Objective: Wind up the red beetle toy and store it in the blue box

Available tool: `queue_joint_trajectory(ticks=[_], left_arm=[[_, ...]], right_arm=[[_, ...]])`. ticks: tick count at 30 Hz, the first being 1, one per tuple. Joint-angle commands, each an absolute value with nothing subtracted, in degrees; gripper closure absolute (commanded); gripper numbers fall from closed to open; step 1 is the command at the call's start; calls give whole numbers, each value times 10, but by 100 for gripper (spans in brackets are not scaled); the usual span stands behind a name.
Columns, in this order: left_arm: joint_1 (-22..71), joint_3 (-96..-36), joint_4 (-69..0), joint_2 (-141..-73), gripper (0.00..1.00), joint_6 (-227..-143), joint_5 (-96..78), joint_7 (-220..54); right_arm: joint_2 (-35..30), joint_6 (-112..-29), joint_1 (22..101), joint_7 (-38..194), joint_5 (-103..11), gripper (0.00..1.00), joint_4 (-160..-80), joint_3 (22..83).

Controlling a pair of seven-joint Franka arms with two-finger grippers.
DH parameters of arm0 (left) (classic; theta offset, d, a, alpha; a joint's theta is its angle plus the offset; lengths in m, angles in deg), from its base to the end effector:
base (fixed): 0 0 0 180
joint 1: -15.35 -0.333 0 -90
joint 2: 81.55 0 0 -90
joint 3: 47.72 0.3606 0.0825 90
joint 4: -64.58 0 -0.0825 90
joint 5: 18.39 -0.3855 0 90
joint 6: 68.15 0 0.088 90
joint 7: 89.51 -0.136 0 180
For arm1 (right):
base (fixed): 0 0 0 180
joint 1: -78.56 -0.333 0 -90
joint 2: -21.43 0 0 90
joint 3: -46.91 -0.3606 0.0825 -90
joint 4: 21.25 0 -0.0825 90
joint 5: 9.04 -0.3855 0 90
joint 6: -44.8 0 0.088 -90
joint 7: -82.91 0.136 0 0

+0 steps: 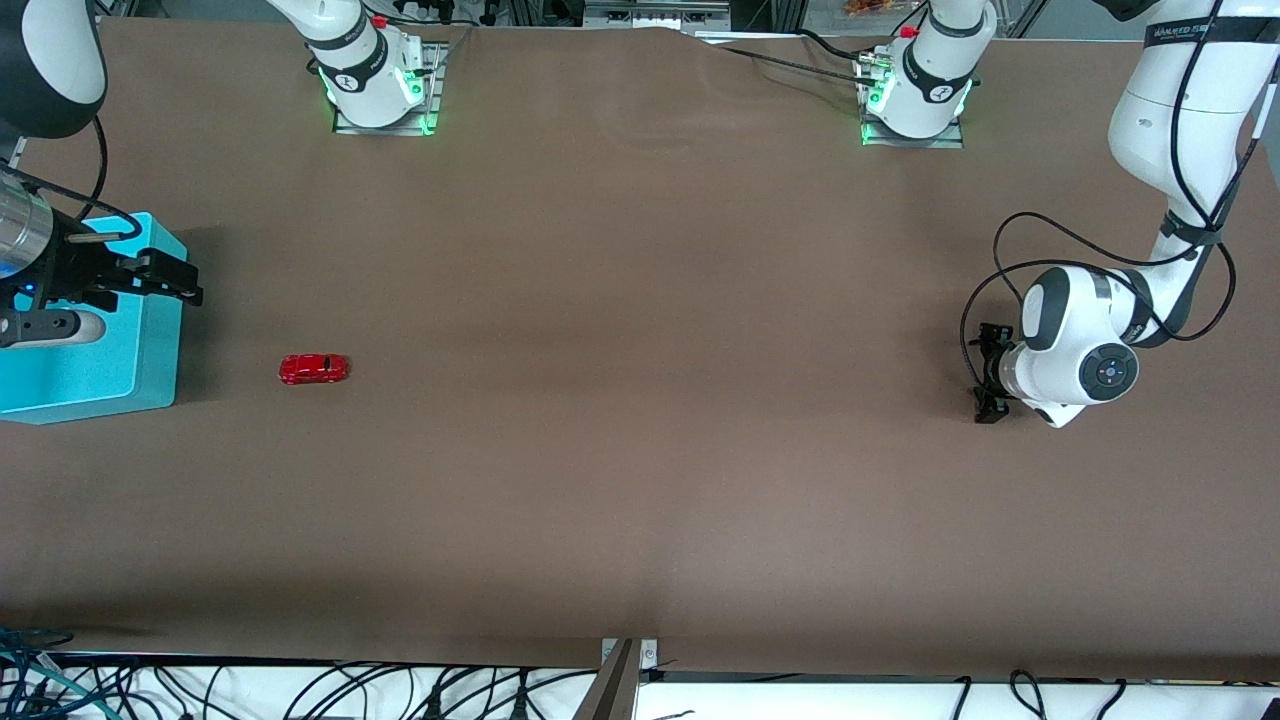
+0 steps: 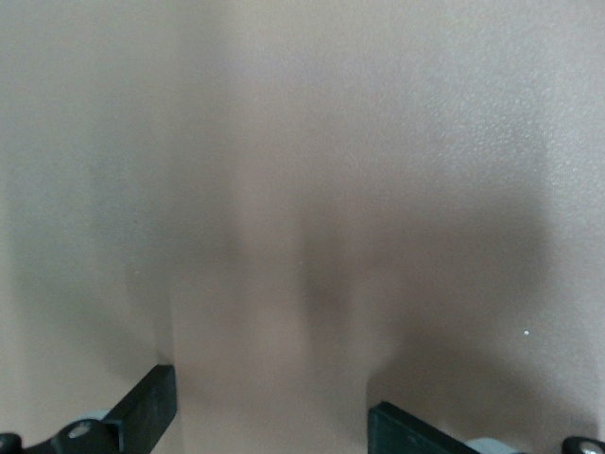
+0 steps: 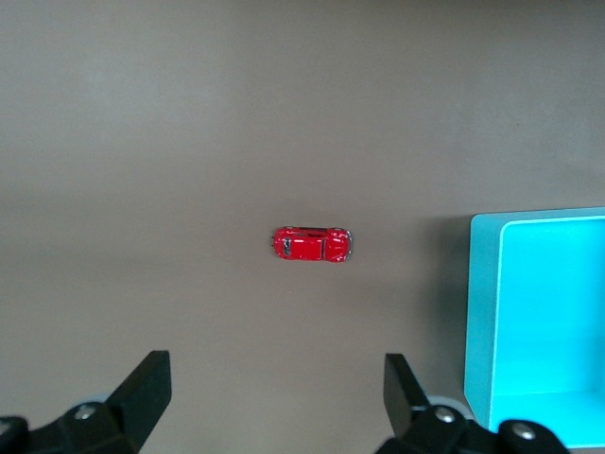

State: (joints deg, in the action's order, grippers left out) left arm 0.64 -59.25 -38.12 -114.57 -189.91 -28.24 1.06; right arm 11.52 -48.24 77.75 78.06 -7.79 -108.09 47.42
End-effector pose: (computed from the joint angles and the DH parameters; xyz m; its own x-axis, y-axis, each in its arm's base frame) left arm 0.6458 0.0566 0.2249 0.0246 0.9996 0.0148 0.9738 -0.0207 -0.2263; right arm 0.6149 0.0008 0.5693 0.9936 0.0909 -0.0664 0.0923 -0.9956 0.0176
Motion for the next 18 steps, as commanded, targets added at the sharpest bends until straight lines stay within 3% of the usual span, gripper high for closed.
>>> queue_joint_trajectory(ticks=[1, 18], left_arm=[[8, -591, -384, -1143, 0, -1893, -269, 8], [9, -591, -383, -1140, 0, -1892, -269, 10]], right_arm=[[110, -472, 779, 775, -81, 0, -1066, 474], [111, -465, 779, 776, -84, 0, -1066, 474]])
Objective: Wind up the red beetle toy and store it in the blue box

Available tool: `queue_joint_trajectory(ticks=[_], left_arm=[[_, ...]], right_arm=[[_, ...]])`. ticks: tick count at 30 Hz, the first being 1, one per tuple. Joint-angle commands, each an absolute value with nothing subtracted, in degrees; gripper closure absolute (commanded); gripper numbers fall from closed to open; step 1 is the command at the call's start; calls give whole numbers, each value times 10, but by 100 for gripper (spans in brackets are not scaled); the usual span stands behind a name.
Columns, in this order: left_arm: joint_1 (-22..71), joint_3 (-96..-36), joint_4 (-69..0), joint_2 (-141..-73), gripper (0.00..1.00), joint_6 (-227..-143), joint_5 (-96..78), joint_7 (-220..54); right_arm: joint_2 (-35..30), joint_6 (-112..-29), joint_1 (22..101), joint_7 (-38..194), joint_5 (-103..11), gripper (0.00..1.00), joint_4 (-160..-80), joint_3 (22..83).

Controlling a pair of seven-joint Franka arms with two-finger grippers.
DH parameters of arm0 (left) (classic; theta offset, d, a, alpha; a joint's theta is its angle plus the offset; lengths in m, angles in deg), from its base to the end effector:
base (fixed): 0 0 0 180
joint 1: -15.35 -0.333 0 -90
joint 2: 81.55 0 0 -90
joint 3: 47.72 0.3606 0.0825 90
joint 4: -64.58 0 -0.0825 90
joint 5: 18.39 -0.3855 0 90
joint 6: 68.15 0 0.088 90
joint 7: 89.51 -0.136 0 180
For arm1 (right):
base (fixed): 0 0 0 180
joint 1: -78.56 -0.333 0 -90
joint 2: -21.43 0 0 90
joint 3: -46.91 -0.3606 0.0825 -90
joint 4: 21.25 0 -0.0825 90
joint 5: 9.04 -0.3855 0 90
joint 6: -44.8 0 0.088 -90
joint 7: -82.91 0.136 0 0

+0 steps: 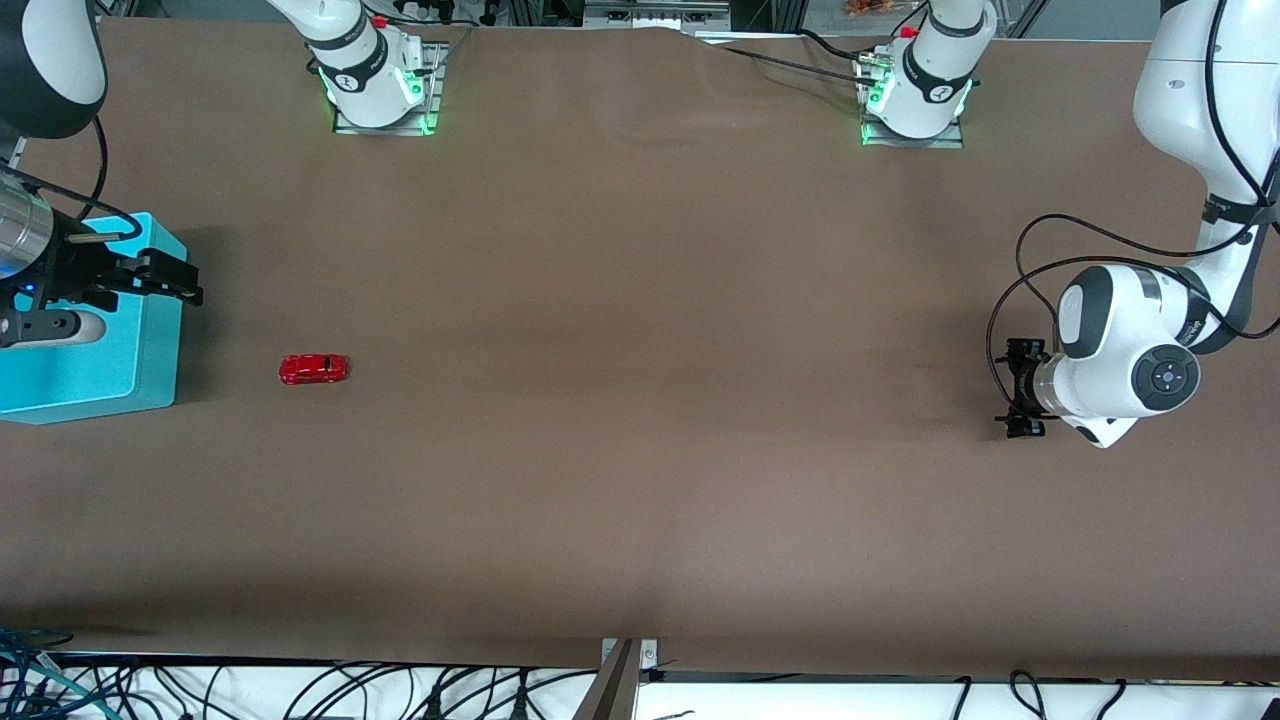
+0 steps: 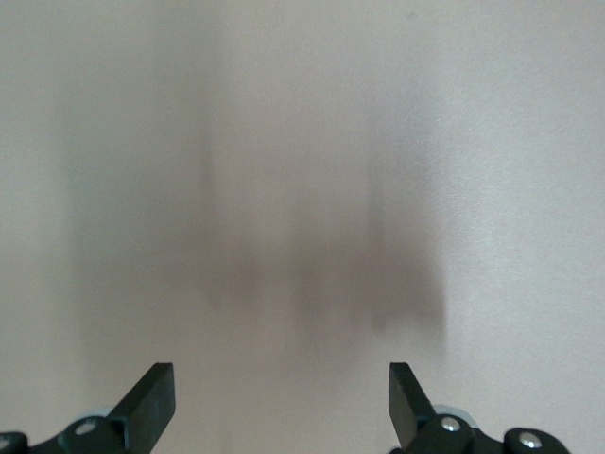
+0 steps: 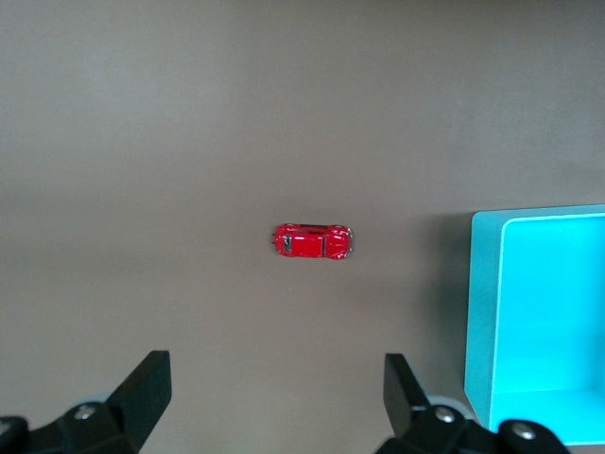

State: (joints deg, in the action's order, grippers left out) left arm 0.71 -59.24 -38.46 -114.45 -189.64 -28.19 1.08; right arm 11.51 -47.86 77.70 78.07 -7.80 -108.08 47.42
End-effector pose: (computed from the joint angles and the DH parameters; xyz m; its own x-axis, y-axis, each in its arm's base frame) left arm 0.6432 0.0555 0.2237 0.0255 0.9996 0.0143 0.9718 -0.0214 -0.2347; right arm 0.6140 0.0013 0.5687 0.9931 0.0914 -0.0730 0.0929 -0.9955 0.0169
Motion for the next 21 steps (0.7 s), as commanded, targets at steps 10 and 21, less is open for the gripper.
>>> queue_joint_trajectory(ticks=[10, 21], left_arm=[[8, -606, -369, -1138, 0, -1890, -269, -35], [7, -616, -325, -1138, 0, -1845, -269, -86]], right_arm=[[111, -459, 779, 773, -82, 0, -1072, 474], [109, -463, 780, 774, -87, 0, -1074, 474]])
